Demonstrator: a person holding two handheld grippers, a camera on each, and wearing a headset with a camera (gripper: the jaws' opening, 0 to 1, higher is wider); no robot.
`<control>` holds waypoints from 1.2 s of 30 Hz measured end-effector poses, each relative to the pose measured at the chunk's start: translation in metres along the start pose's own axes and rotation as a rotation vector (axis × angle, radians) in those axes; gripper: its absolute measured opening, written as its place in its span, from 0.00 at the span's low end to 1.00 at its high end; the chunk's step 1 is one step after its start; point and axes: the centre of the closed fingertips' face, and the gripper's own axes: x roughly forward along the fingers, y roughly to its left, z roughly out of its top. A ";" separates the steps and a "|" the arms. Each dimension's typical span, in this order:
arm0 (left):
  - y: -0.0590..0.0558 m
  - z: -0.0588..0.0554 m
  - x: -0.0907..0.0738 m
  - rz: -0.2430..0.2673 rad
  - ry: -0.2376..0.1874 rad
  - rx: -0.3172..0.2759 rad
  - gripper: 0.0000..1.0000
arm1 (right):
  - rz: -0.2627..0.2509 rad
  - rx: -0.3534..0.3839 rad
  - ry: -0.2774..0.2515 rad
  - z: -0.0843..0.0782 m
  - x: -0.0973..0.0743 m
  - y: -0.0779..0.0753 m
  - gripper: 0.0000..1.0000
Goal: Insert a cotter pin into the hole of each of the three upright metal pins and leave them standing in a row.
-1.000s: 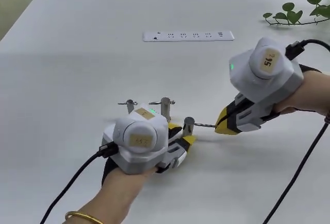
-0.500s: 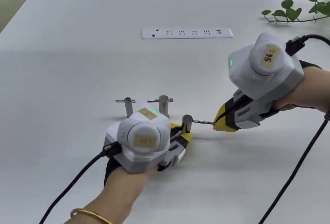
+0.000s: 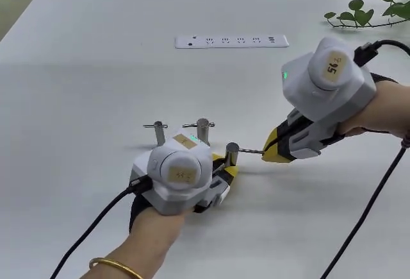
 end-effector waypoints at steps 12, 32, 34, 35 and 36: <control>0.000 -0.003 0.001 0.010 0.012 0.007 0.10 | 0.001 -0.025 0.003 0.007 0.002 0.001 0.00; 0.001 -0.004 0.000 0.015 0.018 0.001 0.10 | 0.000 -0.041 0.012 0.008 0.006 -0.001 0.00; 0.001 -0.004 0.000 0.014 0.019 0.001 0.10 | -0.003 -0.043 0.008 0.009 0.007 -0.001 0.00; 0.001 -0.004 0.000 0.014 0.019 0.001 0.10 | -0.002 -0.042 0.002 0.009 0.008 -0.001 0.00; 0.001 -0.004 0.000 0.014 0.020 0.002 0.10 | -0.001 -0.042 -0.004 0.010 0.009 -0.001 0.00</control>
